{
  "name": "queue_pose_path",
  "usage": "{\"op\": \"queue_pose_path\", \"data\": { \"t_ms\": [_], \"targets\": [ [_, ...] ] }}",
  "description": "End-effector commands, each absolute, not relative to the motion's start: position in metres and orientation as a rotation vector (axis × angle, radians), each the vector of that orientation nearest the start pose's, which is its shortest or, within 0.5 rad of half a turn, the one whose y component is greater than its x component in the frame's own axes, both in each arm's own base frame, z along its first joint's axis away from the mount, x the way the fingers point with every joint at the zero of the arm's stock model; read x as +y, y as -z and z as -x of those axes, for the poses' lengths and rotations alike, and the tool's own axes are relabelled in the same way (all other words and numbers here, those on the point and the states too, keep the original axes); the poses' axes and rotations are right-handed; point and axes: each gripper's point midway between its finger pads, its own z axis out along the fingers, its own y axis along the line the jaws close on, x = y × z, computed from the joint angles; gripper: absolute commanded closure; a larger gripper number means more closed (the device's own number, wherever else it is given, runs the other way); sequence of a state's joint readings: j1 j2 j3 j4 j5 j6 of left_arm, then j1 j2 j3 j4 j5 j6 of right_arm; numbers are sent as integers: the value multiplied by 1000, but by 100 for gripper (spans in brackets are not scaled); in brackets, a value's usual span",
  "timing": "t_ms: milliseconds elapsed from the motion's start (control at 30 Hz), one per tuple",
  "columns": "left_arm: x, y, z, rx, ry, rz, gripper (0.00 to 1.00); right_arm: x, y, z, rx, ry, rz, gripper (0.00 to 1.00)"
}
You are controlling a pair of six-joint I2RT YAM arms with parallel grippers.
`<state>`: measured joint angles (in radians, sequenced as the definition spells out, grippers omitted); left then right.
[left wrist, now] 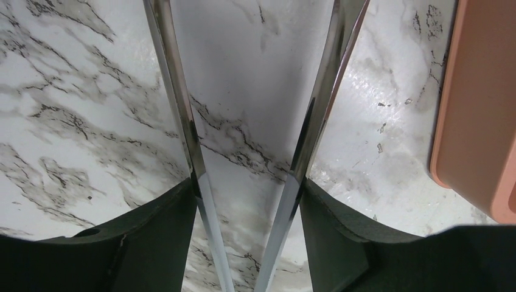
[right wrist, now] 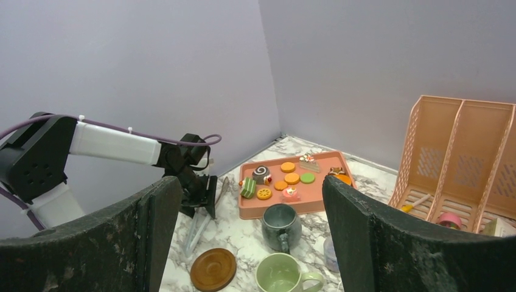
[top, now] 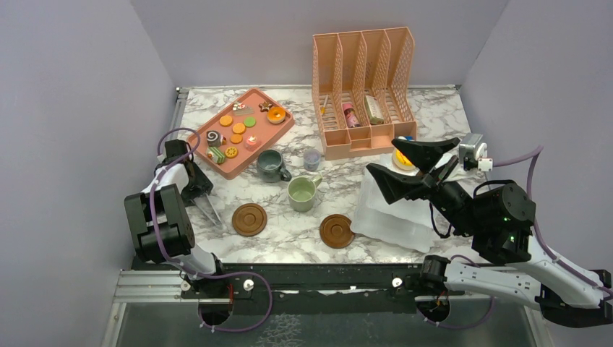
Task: Serve the afternoon tea
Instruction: Pick up the clamp from the center of the board.
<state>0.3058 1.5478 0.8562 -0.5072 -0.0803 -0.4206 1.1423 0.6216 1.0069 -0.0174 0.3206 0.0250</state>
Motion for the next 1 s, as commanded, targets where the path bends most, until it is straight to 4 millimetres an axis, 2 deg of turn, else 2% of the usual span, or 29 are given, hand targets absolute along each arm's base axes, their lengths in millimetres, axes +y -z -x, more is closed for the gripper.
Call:
{"op": "queue_pose_path", "data": {
  "t_ms": [0, 267, 533, 967],
  "targets": [
    [91, -14, -288, 2586, -94, 995, 38, 203, -474, -147, 1147, -857, 406, 9],
    [89, -7, -289, 2597, -75, 997, 37, 202, -477, -145, 1141, -855, 417, 9],
    [89, 0, -275, 2611, -134, 1057, 40, 199, -481, -144, 1132, -859, 411, 9],
    [88, -2, -272, 2608, -156, 1082, 45, 203, -479, -143, 1134, -869, 425, 9]
  ]
}}
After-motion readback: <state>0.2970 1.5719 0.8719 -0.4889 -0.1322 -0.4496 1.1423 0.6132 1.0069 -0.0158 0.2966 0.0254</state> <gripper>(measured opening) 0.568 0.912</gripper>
